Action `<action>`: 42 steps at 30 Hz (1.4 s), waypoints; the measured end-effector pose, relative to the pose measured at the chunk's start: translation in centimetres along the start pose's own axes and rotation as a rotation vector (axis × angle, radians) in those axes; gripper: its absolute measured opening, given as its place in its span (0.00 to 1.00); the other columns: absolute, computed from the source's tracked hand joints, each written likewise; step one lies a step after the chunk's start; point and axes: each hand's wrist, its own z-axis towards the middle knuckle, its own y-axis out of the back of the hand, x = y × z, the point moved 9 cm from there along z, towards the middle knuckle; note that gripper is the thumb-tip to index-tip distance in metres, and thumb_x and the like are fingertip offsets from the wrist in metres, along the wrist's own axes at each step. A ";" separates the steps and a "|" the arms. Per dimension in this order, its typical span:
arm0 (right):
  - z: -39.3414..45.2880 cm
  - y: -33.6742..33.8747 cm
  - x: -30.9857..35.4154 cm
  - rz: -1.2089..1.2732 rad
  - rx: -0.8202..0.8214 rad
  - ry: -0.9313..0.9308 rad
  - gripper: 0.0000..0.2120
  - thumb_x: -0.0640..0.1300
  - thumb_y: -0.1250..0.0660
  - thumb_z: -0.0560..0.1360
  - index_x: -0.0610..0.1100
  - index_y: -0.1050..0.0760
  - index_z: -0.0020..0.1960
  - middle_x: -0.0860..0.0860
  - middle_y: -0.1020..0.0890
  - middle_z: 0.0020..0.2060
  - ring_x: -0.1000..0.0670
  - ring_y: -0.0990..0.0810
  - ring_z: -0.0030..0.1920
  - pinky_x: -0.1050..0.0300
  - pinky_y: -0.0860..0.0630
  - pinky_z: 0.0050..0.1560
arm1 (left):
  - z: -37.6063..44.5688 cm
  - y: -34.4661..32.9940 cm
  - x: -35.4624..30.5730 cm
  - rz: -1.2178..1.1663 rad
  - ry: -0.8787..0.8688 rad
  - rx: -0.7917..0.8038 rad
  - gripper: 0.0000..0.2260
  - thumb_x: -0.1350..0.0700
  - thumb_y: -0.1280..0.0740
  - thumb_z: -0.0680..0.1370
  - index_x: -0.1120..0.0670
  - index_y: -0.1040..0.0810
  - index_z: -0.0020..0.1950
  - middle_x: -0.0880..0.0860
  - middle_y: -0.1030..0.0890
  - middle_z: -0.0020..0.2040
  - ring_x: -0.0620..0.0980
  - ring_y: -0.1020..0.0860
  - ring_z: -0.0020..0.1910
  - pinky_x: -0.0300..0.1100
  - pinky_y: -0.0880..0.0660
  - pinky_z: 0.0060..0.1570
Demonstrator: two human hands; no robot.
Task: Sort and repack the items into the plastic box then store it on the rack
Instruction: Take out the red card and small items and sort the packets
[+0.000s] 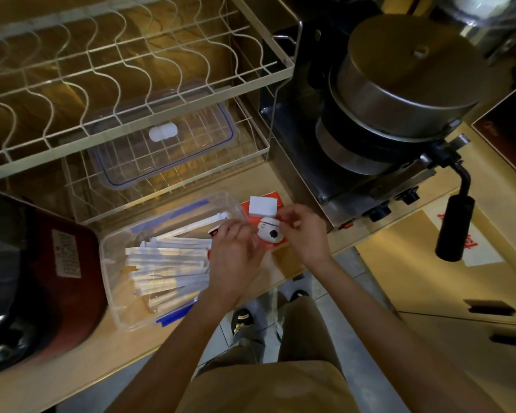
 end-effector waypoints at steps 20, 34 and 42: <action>-1.0 -15.7 4.5 -0.586 0.540 0.210 0.26 0.40 0.36 0.75 0.40 0.39 0.71 0.41 0.33 0.69 0.43 0.34 0.69 0.52 0.35 0.68 | -4.5 0.3 13.8 0.137 0.261 0.364 0.37 0.44 0.29 0.69 0.48 0.44 0.74 0.52 0.49 0.78 0.53 0.54 0.77 0.53 0.48 0.73; -0.5 -14.6 4.3 -0.525 0.368 0.191 0.12 0.37 0.37 0.76 0.41 0.29 0.59 0.42 0.18 0.51 0.43 0.18 0.51 0.53 0.23 0.48 | -3.5 -1.3 14.6 0.198 0.236 0.435 0.34 0.43 0.32 0.71 0.46 0.44 0.73 0.51 0.50 0.78 0.52 0.55 0.77 0.54 0.54 0.74; -1.0 -10.5 6.9 -0.336 0.175 0.237 0.08 0.45 0.37 0.77 0.44 0.25 0.54 0.45 0.18 0.50 0.45 0.19 0.49 0.51 0.21 0.46 | -2.0 0.7 14.7 0.148 0.268 0.273 0.17 0.47 0.36 0.75 0.53 0.24 0.60 0.53 0.28 0.68 0.54 0.39 0.73 0.51 0.40 0.71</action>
